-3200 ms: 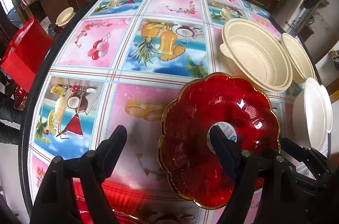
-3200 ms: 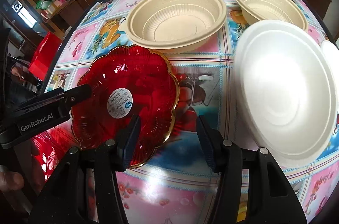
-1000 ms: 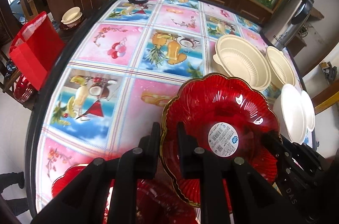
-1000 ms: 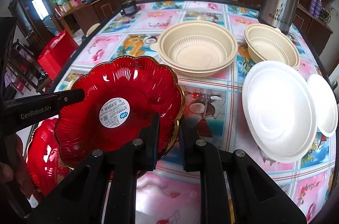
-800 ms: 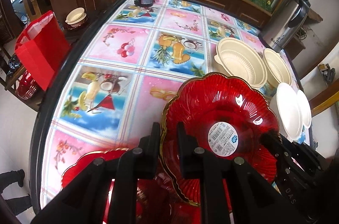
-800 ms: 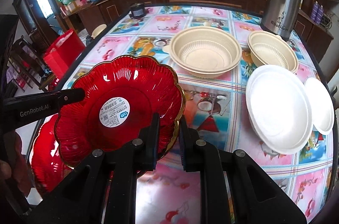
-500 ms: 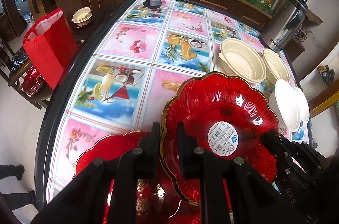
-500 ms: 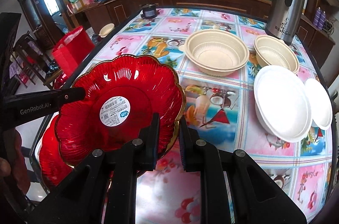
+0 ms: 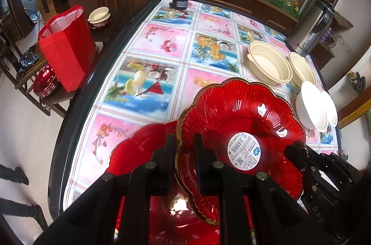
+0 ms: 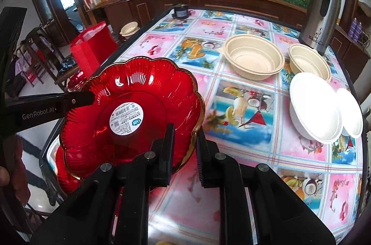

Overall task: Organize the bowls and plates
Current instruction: 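Lift the small red plate with the right tool over the left tool's red stack, then lower the small red plate onto the red stack and open the right tool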

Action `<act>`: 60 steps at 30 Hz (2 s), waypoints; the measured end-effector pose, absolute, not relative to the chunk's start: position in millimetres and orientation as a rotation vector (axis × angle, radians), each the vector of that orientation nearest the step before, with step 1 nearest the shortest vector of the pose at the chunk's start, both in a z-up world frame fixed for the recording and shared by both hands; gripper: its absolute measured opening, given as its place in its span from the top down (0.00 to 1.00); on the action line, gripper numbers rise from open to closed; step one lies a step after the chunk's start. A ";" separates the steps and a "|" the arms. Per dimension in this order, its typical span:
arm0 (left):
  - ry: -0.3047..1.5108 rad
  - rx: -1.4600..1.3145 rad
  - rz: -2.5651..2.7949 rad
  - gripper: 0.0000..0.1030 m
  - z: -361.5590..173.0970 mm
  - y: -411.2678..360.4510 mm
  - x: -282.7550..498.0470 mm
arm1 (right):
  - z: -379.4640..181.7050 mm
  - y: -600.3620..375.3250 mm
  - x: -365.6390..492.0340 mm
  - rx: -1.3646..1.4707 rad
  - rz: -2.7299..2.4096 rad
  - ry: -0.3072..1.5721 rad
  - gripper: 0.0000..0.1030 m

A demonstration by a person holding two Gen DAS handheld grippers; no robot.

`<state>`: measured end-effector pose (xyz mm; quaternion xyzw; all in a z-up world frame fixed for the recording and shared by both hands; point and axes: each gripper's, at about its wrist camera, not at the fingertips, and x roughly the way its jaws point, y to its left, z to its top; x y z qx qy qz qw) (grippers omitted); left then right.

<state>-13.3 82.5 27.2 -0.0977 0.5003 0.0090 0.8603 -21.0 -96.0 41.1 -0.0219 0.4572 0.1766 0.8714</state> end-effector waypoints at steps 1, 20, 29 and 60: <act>1.050 -0.204 0.021 0.86 26.6 84.4 -16.7 | 41.0 -93.1 -22.9 -0.050 0.375 0.957 0.84; 1.137 -0.202 0.082 0.84 -18.0 116.3 -45.3 | 6.7 -48.0 -40.4 -0.143 0.447 1.062 0.83; 1.185 -0.205 0.119 0.83 -43.8 125.4 -46.6 | -15.3 -32.6 -37.0 -0.188 0.473 1.125 0.83; 1.105 -0.141 0.112 0.38 -40.4 108.6 -51.3 | -7.6 -33.4 -49.7 -0.248 0.556 1.173 0.69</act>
